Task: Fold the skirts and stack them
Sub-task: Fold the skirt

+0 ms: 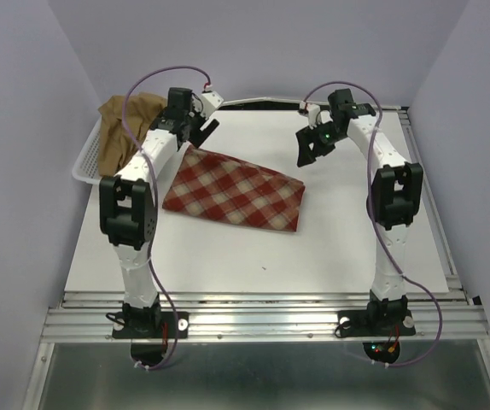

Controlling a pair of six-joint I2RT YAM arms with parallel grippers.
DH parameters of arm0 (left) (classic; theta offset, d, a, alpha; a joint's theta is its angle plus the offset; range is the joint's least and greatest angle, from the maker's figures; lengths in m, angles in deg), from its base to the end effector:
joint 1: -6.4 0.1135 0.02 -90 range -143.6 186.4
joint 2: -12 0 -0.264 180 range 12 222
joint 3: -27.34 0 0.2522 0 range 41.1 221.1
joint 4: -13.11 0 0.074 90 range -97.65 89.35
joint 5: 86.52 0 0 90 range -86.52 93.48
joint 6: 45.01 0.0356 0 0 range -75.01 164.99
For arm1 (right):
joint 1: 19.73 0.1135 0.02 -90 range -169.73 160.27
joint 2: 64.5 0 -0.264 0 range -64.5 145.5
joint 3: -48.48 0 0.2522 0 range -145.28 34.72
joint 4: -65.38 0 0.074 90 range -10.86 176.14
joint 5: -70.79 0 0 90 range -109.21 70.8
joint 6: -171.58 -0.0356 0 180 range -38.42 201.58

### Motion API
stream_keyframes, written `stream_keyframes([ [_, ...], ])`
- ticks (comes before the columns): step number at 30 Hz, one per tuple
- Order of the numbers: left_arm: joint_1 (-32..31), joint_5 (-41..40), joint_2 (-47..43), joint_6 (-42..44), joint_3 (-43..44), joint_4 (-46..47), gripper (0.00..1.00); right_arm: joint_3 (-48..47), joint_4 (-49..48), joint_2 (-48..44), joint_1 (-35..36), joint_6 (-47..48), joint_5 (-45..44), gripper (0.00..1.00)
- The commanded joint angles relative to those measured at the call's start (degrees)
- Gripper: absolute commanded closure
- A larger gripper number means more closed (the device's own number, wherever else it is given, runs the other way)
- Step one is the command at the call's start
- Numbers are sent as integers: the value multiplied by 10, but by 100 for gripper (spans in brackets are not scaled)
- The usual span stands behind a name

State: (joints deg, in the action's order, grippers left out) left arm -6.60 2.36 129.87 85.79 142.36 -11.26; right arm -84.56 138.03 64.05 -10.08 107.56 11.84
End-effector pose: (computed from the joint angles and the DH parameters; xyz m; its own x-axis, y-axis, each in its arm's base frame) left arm 0.4803 -0.1102 0.2842 -0.2015 0.7170 -0.6673 0.4487 0.6732 0.5878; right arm 0.4650 0.0977 0.2427 -0.6768 -0.4958 -0.5441 -0.7000 0.6622 0.2674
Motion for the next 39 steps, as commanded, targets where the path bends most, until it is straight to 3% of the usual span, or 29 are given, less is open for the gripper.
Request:
stream_keyframes([
  [1,2,82,-155,-58,-31,-106,2,-45,-12,27,-4,-39,81,22],
  [4,2,121,-222,-44,-134,-183,9,-39,11,53,-4,-23,126,28],
  [8,8,120,-274,-10,-237,-210,20,-13,23,71,-4,-17,139,33],
  [12,12,114,-282,-6,-289,-240,32,12,22,76,-4,-15,141,35],
  [17,12,81,-240,-18,-306,-257,39,91,26,54,-4,-1,143,57],
  [21,12,58,-172,-32,-292,-241,43,168,41,12,-4,21,146,81],
  [25,10,60,-92,-49,-231,-212,44,251,68,-45,1,42,160,95],
  [29,-6,62,4,-62,-72,-215,44,324,76,-99,1,48,193,95],
  [35,-50,53,155,-66,178,-248,41,382,79,-137,41,58,252,88],
  [37,-63,52,190,-70,221,-252,37,403,74,-150,56,58,271,87],
  [39,-65,53,196,-88,255,-256,32,421,66,-178,77,57,285,76],
])
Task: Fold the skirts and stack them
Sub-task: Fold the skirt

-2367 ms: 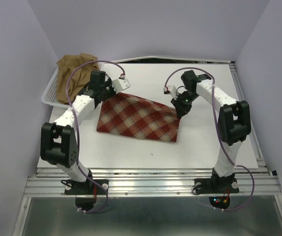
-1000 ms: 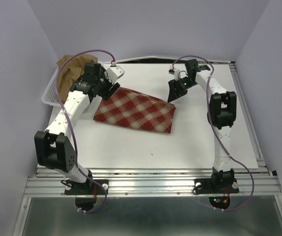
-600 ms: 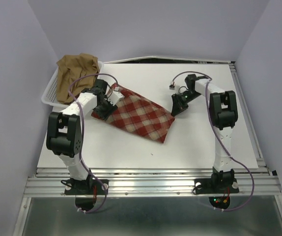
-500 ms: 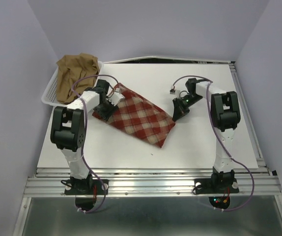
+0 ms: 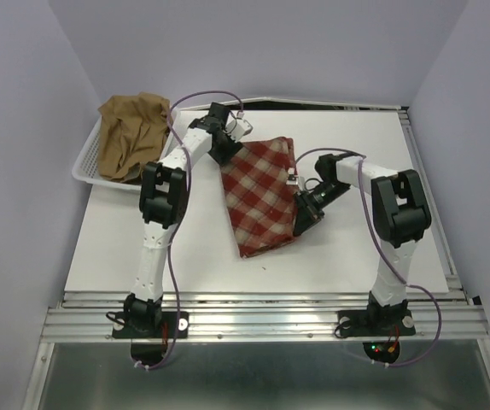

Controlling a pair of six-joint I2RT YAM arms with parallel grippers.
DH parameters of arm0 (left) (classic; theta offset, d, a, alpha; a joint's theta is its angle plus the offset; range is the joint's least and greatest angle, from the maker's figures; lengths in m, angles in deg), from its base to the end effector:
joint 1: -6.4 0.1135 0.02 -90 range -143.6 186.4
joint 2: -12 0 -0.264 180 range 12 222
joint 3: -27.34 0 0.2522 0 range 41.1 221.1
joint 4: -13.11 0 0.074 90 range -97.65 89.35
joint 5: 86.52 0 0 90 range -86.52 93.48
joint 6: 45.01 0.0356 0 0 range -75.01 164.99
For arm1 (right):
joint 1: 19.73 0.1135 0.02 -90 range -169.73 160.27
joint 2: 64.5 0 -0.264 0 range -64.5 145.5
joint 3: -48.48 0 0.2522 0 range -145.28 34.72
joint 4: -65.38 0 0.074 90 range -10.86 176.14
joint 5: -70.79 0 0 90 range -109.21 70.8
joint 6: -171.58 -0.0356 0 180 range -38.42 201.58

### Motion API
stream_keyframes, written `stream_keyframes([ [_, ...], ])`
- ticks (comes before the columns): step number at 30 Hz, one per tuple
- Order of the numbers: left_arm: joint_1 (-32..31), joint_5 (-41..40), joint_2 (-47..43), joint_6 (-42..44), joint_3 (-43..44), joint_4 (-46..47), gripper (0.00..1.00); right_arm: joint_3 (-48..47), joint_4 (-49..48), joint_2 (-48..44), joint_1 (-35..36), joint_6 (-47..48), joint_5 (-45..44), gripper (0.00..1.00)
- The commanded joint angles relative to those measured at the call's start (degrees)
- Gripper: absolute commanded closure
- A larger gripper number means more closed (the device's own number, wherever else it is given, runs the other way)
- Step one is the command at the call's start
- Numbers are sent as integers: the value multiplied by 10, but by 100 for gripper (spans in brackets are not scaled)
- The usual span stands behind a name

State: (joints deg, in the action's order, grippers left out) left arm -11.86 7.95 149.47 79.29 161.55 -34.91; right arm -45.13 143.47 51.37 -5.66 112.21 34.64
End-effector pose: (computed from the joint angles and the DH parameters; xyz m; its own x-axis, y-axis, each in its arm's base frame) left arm 0.5070 -0.1702 0.1922 -0.4100 0.7269 -0.5510 0.7138 0.6317 0.3023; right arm 0.3340 0.1133 0.1621 -0.8197 -0.5153 -0.2501 -0.4885 0.4009 0.7750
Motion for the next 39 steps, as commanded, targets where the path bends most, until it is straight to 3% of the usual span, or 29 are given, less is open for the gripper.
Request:
stream_keyframes([
  [1,-12,-7,-7,-23,62,-20,30,33,11,-63,32,10,57,73],
  [3,-8,-13,-34,-31,21,3,25,45,15,-99,32,21,57,60],
  [4,-3,-13,-76,-35,-3,16,23,49,26,-110,32,30,53,45],
  [6,4,-3,-151,-39,-76,60,17,51,39,-141,32,42,41,39],
  [10,5,27,-269,-34,-173,94,11,18,49,-156,-9,19,34,38],
  [12,5,60,-323,-54,-219,107,10,-12,27,-148,-32,-65,35,39],
  [16,6,132,-406,-98,-313,146,8,6,-127,-147,-33,-258,4,40],
  [17,6,140,-421,-126,-333,182,7,19,-216,-151,-33,-334,-11,41],
  [20,8,167,-467,-162,-405,224,7,39,-320,-134,-33,-435,-44,39],
  [27,8,165,-512,-201,-444,259,7,29,-371,-66,-33,-531,-100,43],
  [39,8,159,-521,-209,-476,274,6,15,-419,5,-33,-552,-152,48],
])
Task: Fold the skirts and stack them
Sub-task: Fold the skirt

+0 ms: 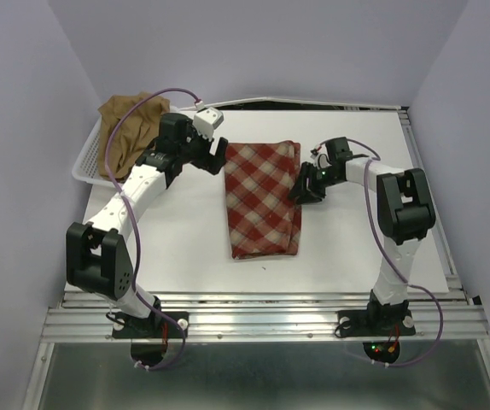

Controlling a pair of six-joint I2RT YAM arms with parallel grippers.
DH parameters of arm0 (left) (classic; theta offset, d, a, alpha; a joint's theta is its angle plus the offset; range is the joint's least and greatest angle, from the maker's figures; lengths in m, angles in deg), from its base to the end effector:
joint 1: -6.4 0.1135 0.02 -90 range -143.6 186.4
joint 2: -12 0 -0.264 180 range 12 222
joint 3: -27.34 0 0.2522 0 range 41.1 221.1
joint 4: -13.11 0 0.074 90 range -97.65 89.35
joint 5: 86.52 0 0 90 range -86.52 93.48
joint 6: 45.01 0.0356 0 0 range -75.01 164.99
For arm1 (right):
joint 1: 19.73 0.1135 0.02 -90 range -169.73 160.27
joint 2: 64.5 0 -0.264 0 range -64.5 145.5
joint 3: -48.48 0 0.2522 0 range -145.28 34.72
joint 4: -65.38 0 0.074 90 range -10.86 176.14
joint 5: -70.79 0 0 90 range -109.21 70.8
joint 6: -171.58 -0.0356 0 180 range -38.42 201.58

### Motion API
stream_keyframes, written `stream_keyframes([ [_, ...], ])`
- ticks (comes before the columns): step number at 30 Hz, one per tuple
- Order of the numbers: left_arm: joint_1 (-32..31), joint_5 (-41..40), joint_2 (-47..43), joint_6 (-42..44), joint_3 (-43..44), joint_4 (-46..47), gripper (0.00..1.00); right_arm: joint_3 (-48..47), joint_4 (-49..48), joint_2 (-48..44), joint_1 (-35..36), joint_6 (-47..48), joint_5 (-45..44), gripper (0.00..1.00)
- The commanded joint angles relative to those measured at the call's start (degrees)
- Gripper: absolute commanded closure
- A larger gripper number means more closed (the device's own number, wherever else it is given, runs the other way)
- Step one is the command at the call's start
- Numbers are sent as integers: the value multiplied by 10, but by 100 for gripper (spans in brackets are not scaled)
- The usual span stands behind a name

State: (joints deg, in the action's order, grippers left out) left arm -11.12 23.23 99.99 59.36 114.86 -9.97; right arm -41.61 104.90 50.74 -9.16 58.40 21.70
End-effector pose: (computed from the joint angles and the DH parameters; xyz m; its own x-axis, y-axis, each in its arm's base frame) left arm 0.3411 -0.1203 0.3323 -0.2255 0.3161 -0.9215 0.6552 0.7492 0.0967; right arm 0.3929 0.0970 0.1539 -0.9798 0.1198 -0.1603 -0.0309 0.7010 0.7125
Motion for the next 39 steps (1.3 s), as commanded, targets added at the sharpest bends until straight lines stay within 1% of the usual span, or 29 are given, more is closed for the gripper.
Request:
stream_keyframes([
  [1,0,6,-26,-10,-8,26,6,-21,-33,15,2,-16,-21,48],
  [4,0,10,-26,-12,-2,27,6,-27,-35,24,9,-15,-22,48],
  [6,0,13,-25,-11,1,28,6,-35,-37,29,9,-14,-14,50],
  [10,0,10,-22,-9,-3,31,6,-47,-37,28,14,-24,5,62],
  [13,0,6,-25,-8,-11,35,6,-56,-35,23,19,-29,16,76],
  [14,0,6,-26,-8,-12,38,6,-58,-34,22,19,-30,15,78],
  [15,0,6,-27,-9,-15,38,6,-61,-33,21,19,-27,12,89],
  [16,0,7,-28,-9,-16,39,6,-65,-31,21,19,-24,9,89],
  [17,0,7,-29,-9,-16,40,6,-68,-22,21,19,-24,7,99],
  [23,0,6,-36,-4,-27,34,6,-114,31,-8,19,-19,8,99],
  [25,0,3,-37,0,-31,31,6,-123,45,-26,19,-3,-7,99],
  [28,0,-2,-36,6,-37,27,6,-116,89,-21,19,38,-42,99],
  [30,0,-2,-33,8,-41,26,6,-96,88,-16,5,43,-51,99],
  [33,0,-3,-22,11,-42,27,6,-64,83,16,5,42,-47,99],
  [38,-4,9,24,3,4,-1,6,-51,49,58,5,33,-57,99],
  [39,-13,8,28,3,10,-3,2,-56,46,60,5,33,-61,99],
])
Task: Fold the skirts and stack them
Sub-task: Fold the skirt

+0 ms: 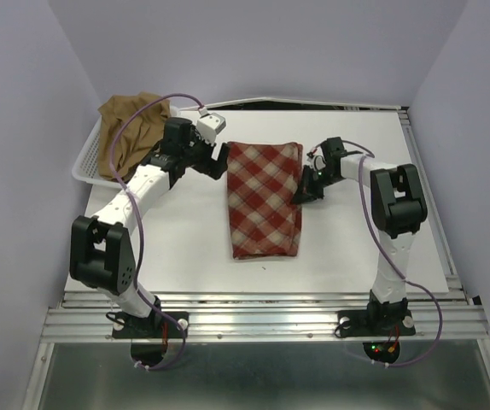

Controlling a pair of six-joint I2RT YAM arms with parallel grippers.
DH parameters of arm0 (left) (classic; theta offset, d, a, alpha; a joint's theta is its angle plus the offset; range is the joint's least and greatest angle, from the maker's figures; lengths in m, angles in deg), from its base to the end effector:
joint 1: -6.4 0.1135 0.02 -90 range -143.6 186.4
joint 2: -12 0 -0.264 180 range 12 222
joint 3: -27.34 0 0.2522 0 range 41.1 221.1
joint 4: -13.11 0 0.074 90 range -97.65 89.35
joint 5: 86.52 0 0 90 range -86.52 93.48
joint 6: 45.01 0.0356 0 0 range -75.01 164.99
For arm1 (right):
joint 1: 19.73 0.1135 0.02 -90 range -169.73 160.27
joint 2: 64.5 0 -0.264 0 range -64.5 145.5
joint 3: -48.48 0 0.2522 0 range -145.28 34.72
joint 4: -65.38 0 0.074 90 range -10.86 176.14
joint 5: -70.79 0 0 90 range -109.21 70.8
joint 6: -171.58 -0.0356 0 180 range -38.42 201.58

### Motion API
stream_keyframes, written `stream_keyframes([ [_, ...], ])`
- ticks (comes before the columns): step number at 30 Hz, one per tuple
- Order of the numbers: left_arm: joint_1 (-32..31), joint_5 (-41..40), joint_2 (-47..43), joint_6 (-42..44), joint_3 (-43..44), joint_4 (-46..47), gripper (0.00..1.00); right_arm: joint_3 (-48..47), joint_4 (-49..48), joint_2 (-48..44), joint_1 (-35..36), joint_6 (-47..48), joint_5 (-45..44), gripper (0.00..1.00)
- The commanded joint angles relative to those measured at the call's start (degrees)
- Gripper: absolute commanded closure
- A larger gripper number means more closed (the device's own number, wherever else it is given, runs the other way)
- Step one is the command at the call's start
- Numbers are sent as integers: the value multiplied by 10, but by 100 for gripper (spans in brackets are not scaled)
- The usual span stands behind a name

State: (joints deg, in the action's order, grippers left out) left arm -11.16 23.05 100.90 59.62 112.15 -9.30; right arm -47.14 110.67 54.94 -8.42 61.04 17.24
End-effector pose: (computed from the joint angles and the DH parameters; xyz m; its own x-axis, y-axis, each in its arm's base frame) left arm 0.3422 -0.1208 0.3115 -0.2676 0.3343 -0.9037 0.6590 0.7477 0.0814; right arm 0.4048 0.1025 0.1457 -0.9861 0.0906 -0.1392 -0.0208 0.7640 0.6449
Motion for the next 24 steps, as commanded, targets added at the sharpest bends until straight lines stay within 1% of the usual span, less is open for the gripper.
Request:
stream_keyframes([
  [1,-18,6,20,0,38,-8,1,-3,-13,18,-2,7,-18,99],
  [2,-22,5,19,-6,37,-8,1,-7,-11,18,-2,7,-16,82],
  [3,-26,11,18,-10,38,-9,1,-10,-10,11,-2,8,-9,71],
  [4,-28,14,17,-11,37,-11,1,-11,-9,2,-2,6,2,55],
  [5,-34,14,7,-18,34,-8,1,-7,-8,-10,-2,5,10,36],
  [8,-55,1,-11,-17,30,-24,1,2,10,-70,-15,8,52,27],
  [9,-68,-25,-14,-13,31,-34,1,19,15,-88,-23,4,60,27],
  [10,-83,-76,-24,-4,35,-46,1,32,18,-124,-28,1,63,26],
  [12,-128,-104,-43,5,23,-55,1,67,22,-160,-43,-14,62,24],
  [13,-140,-108,-55,-5,10,-54,1,110,21,-176,-49,-19,51,24],
  [14,-151,-109,-75,-11,3,-54,1,132,19,-205,-59,-23,43,26],
  [15,-183,-119,-86,-14,-12,-53,1,171,19,-212,-59,-27,42,27],
  [16,-200,-124,-95,-14,-21,-51,1,187,19,-213,-66,-29,47,28],
  [17,-215,-125,-115,-11,-30,-45,1,201,19,-207,-66,-34,49,32],
  [18,-247,-132,-123,-14,-46,-39,1,223,16,-202,-66,-35,52,34],
  [20,-280,-151,-123,-38,-50,-37,2,247,-7,-191,-66,-51,59,37],
  [21,-297,-162,-114,-50,-46,-49,2,259,-42,-186,-66,-57,62,40],
  [22,-322,-165,-104,-64,-30,-59,3,270,-56,-180,-66,-68,61,41],
  [23,-332,-172,-76,-93,-21,-79,11,284,-79,-177,-66,-71,62,44],
  [24,-344,-186,-61,-108,-8,-92,16,289,-86,-168,-60,-72,64,46],
])
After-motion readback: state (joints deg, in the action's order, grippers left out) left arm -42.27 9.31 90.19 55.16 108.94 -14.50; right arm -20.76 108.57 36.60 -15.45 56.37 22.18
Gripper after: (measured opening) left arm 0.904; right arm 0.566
